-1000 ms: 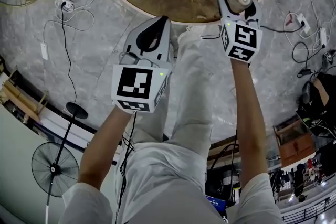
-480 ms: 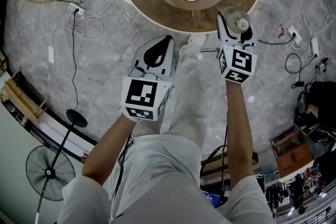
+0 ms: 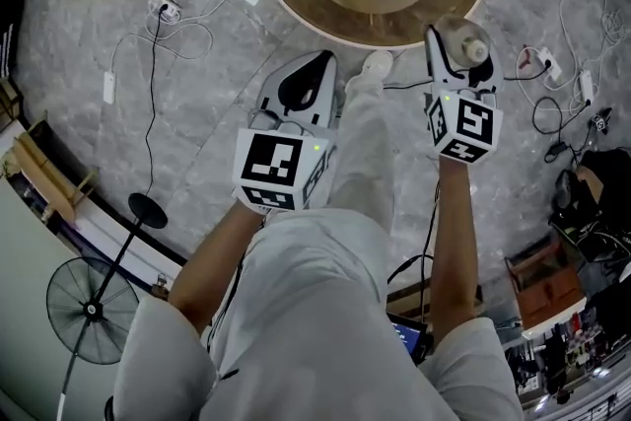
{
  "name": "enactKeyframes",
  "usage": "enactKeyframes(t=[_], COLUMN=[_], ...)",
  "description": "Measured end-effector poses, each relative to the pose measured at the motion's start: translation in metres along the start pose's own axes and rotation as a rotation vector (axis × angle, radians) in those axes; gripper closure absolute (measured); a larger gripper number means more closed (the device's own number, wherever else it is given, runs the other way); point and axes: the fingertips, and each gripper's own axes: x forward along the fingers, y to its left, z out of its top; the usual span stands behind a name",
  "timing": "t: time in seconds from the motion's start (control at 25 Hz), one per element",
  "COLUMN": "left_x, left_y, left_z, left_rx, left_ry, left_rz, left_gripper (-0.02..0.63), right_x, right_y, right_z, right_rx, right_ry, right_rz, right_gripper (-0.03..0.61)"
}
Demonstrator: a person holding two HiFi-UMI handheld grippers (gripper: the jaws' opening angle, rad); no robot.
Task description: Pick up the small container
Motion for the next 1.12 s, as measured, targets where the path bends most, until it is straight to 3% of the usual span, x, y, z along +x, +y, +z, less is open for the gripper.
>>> enactKeyframes(t=[0.24, 1.12], left_x=[-0.035, -0.143], left_y=[0.007, 0.012], left_z=[0.041, 0.123], left_rx=[-0.007, 0.024], left_ry=[-0.081, -0.239], left_rz=[0.011, -0.021], left_gripper=[0.596, 0.595], right_x=[-0.027, -0.138], right_y=[0.012, 0.08], right_z=[0.043, 0.161], right_rx=[-0.004, -0.072], right_ry=[-0.03, -0.084], right_rz=[0.004, 0.059], right_gripper=[0.245, 0.245])
